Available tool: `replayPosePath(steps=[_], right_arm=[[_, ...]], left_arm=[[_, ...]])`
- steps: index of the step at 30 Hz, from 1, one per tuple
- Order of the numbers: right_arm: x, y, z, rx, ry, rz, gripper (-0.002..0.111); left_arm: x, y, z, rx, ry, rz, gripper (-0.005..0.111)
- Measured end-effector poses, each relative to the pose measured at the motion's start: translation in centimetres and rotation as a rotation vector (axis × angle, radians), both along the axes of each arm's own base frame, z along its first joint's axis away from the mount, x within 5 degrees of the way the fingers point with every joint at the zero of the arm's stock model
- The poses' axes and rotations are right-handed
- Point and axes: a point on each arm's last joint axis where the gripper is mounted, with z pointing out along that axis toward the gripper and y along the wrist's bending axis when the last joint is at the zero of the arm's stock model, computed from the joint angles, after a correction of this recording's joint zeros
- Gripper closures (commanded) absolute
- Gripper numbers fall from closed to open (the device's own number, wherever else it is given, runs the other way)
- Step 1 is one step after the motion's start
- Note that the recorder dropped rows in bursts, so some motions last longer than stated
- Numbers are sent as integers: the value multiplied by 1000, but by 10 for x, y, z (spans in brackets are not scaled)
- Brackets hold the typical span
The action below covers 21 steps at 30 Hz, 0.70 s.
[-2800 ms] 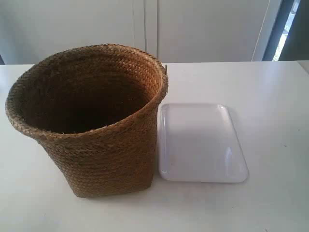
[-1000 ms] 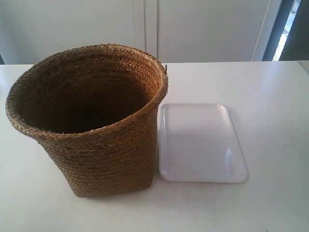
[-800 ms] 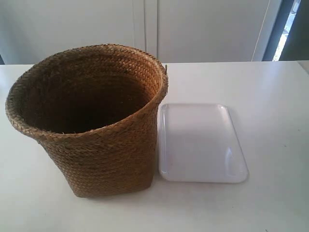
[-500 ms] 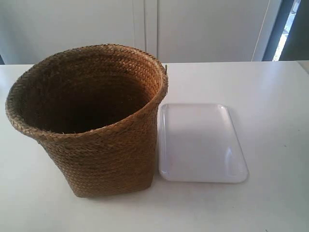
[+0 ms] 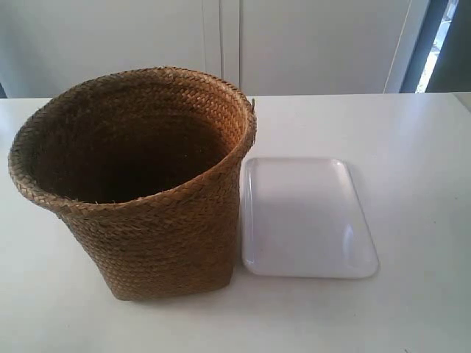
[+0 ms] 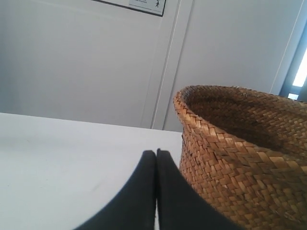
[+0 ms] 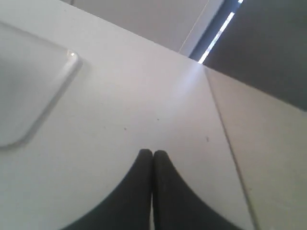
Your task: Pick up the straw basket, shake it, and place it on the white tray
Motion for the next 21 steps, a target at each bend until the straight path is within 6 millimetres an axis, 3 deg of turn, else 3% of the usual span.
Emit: replayPosePath(steps=[2,6,8,10,12,21], right_arm=[[2,3,9,-69,-86,46,108],[-5,34,58,-144,-664,366,108],[-28,51,83,-185,-1038,572,108],[-48,60,93,-208,-1266,699,108],[-56,62,95,-216,-1347,743,108],[-58,63,95,-218,-1365,753,108]], left_arm=[[0,0,-1,1,15,0,106],[0,0,-3,3,31,-1,106],[0,0,-3,3,32,-1,106],[0,0,-3,-23,34,-4,106],[0,0,-3,-46,37,-6,106],[1,0,-9,-51,103,-7,106]])
